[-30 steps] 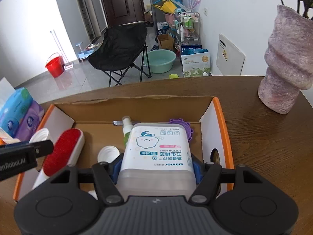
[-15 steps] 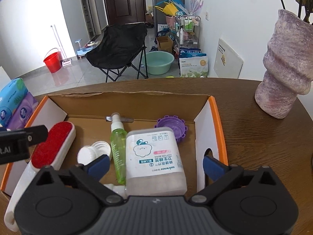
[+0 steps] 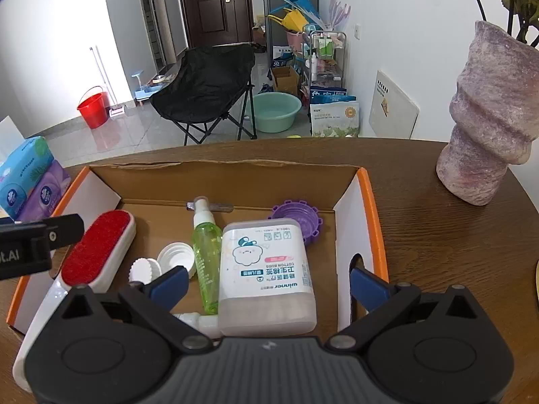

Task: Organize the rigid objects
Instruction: 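Open both tools to release the cap and container into the box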

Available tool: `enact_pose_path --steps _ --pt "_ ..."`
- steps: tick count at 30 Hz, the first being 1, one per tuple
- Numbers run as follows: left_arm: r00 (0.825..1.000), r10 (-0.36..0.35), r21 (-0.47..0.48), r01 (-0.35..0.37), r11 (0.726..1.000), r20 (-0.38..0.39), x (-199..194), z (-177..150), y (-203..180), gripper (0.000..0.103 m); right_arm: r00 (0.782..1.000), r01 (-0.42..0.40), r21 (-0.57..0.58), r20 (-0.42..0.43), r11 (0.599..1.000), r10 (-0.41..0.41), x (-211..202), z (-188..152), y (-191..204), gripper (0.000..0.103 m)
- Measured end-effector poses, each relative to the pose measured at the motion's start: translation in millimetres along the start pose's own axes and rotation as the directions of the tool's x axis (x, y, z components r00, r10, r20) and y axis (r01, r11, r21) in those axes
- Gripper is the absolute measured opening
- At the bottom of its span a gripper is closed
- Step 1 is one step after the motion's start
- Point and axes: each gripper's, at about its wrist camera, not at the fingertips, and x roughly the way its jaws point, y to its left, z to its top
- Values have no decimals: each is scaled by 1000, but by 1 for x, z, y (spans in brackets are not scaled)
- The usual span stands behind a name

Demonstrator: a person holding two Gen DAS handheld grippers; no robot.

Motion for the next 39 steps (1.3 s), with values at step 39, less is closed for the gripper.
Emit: enact_pose_path --steps 39 --pt "999 -35 12 35 999 -3 3 -20 -9 103 1000 4 30 16 1000 -4 -2 -4 -6 103"
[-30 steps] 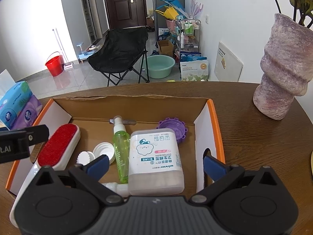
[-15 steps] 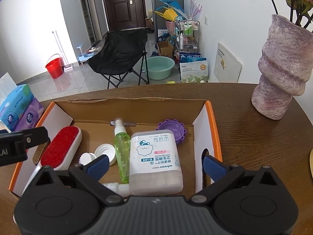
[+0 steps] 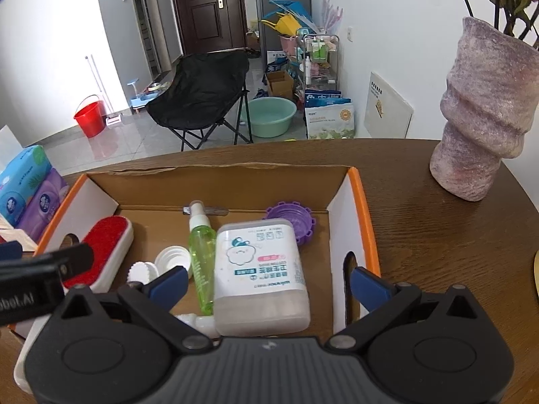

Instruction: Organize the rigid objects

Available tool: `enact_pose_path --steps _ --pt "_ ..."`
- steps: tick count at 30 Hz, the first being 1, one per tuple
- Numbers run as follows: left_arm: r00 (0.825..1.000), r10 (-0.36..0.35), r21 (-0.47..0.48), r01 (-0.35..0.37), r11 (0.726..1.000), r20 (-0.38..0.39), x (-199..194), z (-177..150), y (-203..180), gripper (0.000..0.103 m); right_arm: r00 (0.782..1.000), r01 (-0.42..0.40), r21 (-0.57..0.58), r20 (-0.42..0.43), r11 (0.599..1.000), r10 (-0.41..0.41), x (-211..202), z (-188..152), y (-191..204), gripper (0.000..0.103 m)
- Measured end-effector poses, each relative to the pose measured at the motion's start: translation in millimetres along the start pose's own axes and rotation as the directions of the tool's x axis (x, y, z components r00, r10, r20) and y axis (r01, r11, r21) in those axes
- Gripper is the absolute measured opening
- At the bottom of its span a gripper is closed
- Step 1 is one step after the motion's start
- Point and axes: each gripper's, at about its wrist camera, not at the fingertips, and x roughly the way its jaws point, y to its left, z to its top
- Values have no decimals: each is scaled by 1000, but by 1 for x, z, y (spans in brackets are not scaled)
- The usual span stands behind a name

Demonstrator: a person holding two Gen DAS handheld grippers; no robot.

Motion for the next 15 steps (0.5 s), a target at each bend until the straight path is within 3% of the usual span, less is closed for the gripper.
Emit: enact_pose_path --steps 7,12,15 --pt "990 -124 -86 129 988 61 -1 -8 3 103 1000 0 23 4 1000 0 3 -3 -6 103" --pt "987 -146 -130 153 980 65 4 -10 4 103 1000 0 28 -5 1000 0 8 -6 -10 103" --pt "992 -117 -119 123 985 53 4 -9 4 103 1000 -7 31 -4 999 7 8 -7 -10 103"
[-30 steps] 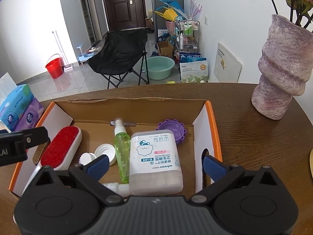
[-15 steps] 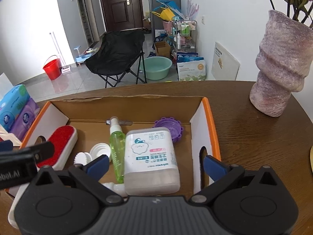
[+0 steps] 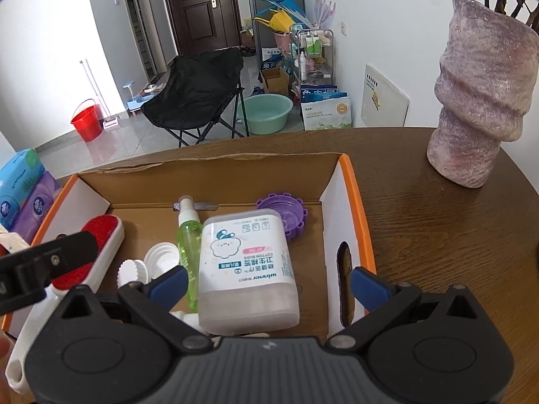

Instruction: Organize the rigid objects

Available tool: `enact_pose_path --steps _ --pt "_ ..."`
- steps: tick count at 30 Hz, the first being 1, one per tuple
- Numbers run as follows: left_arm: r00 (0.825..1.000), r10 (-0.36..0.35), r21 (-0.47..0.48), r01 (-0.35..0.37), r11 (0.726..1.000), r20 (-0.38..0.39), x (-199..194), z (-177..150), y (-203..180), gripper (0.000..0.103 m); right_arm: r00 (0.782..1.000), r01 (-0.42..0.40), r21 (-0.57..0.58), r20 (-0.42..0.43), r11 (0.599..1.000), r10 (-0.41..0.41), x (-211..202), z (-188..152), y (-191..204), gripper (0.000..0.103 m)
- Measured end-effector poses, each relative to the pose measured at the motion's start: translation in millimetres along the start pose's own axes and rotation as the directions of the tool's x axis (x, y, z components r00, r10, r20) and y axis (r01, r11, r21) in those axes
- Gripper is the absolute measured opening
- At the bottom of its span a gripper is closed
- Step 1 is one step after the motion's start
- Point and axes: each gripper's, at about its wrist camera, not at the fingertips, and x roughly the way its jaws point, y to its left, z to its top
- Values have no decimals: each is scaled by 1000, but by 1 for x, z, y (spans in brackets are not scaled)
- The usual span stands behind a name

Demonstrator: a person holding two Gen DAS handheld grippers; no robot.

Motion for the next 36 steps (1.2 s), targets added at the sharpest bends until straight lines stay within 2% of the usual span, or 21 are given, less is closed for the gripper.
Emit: enact_pose_path --steps 5,15,25,36 --pt "999 20 23 -20 1000 -27 -12 -1 -3 103 1000 3 -5 16 1000 -3 -12 -2 2 103" --pt "998 61 76 -58 995 -34 -61 -11 -12 103 999 -1 -11 38 1000 1 -50 -15 3 103" --pt "996 95 101 -94 990 1 -121 -31 -13 103 998 -15 -19 59 1000 16 -97 -41 6 103" --pt "995 80 84 -84 993 54 -202 -70 -3 103 993 -34 -42 109 999 38 -165 -85 14 103"
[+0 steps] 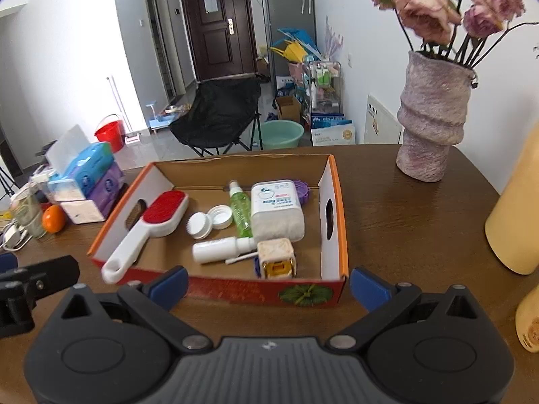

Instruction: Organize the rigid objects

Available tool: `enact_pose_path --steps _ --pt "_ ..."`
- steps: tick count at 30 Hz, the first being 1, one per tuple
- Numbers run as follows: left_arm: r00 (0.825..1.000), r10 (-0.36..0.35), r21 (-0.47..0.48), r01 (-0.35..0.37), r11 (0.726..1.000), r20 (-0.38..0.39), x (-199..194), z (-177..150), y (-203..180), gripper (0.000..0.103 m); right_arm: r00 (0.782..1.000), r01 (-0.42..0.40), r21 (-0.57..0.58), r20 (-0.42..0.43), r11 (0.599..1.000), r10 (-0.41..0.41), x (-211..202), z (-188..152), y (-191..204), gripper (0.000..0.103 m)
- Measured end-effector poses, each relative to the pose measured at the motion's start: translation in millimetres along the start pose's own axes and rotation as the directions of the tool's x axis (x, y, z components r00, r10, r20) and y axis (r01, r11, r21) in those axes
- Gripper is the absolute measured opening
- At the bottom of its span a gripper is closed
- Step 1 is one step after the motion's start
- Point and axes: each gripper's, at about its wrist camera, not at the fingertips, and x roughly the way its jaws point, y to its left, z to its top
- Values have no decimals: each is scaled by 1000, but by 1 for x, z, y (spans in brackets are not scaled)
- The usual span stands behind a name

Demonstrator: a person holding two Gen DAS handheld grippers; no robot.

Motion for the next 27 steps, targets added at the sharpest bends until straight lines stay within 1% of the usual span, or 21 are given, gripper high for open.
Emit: enact_pose_path --steps 12,23,27 --pt "998 -9 -8 9 1000 55 -92 -60 9 103 998 -15 -23 65 1000 16 -83 -59 8 103" --pt "992 -10 -23 13 1000 123 -169 -121 20 103 989 -24 -44 147 999 31 -161 -126 8 103" --pt "991 -6 -30 10 999 134 -193 -144 25 103 983 -30 -51 181 998 39 -190 -155 8 103"
